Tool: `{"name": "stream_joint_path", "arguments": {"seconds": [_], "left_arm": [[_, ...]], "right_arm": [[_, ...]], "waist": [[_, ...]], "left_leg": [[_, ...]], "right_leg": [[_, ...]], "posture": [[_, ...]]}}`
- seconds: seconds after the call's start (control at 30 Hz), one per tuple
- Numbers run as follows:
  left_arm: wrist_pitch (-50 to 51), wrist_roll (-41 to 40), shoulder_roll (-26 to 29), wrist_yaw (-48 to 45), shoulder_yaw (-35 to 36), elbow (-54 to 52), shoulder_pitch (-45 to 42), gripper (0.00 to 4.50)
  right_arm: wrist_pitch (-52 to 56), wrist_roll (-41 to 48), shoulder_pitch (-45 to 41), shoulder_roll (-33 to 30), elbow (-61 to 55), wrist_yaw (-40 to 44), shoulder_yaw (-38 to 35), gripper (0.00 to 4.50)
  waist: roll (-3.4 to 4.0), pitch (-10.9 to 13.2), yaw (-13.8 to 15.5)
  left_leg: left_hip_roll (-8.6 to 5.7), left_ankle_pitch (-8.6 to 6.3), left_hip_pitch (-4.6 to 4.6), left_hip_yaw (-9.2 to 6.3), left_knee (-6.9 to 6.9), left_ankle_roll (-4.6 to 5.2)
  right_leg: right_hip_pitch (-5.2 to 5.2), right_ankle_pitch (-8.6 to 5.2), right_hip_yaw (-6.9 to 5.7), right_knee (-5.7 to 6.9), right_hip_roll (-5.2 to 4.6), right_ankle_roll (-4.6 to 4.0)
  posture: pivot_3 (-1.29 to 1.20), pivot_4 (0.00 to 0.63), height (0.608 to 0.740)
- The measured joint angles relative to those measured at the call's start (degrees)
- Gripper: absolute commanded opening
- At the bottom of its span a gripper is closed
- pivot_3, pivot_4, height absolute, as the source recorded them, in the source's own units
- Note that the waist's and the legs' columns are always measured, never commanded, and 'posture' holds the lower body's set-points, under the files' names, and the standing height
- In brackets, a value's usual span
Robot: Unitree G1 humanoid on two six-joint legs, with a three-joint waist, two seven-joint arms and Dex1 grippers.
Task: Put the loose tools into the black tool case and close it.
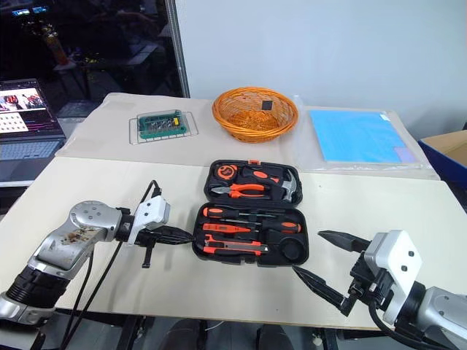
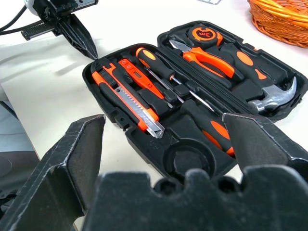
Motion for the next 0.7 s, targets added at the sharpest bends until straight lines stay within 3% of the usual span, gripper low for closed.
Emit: {"name": "stream_joint_path", "arguments": {"seconds": [0.7], "left_arm": [[-0.02,3.19,-0.15,-1.99,-2.35,-0.12,-3.24,0.02]], "right_arm": [[0.0,-0.9,0.12,0.65,-1.4,-1.71,0.28,4.5]], "waist": [[0.0,0.0,0.23]], "left_leg": [[-0.01,0.01,0.0,0.0,0.03,0.01]], "right_leg": [[0.02,0.0,0.0,0.02,0.0,0.0]], "posture": [[0.0,0.15,0.74]]}}
